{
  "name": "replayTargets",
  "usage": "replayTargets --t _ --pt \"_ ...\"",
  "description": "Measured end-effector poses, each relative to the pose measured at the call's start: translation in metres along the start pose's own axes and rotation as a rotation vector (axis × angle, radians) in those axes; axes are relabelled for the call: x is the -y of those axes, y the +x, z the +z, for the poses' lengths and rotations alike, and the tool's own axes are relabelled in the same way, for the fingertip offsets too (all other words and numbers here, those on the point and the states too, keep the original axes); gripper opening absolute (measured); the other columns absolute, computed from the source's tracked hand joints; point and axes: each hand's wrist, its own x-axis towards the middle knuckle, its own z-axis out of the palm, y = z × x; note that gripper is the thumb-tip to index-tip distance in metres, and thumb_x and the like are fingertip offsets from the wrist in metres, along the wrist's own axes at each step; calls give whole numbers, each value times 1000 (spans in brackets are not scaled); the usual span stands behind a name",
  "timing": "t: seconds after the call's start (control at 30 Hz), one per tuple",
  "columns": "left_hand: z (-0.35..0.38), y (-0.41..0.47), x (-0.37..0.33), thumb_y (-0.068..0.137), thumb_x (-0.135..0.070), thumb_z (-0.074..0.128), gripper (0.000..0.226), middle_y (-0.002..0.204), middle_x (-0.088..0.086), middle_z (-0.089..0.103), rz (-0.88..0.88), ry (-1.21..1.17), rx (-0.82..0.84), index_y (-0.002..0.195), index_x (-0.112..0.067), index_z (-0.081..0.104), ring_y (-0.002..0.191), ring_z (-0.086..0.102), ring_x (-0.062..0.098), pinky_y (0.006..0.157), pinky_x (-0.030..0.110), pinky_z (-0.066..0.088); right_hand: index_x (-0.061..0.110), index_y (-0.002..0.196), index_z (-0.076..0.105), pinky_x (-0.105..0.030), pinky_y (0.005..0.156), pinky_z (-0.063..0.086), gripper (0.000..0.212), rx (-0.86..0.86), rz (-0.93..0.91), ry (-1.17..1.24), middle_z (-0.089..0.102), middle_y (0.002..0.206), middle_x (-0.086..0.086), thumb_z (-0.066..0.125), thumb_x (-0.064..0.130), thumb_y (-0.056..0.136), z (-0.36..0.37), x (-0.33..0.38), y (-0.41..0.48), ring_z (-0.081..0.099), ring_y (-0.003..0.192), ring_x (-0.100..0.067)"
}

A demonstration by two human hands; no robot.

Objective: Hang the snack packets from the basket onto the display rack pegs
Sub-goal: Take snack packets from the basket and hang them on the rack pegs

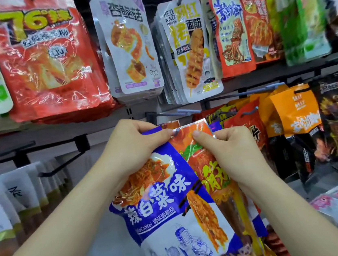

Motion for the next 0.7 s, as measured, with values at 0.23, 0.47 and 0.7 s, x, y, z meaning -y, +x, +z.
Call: replayTargets --t 0.23,0.47,0.7 --pt "-5 -10 35 81 -15 75 7 74 10 75 -115 -57 128 83 -9 73 60 70 18 54 26 55 13 44 31 -26 46 25 63 -49 -70 -184 24 46 -5 67 41 88 3 -1 2 24 45 -18" --pt "8 -17 62 85 -28 72 25 69 12 73 -94 -5 5 81 -3 72 61 69 22 64 34 53 12 40 37 -34 70 46 63 -46 -205 -385 25 38 6 64 37 92 -18 0 -13 28 41 -13" --pt "2 -11 72 85 -29 73 21 64 2 73 -76 40 -117 71 -13 73 60 70 17 67 34 55 8 62 73 -37 65 51 40 -16 -129 -497 68 60 -9 70 40 85 -41 -7 -20 65 61 -21"
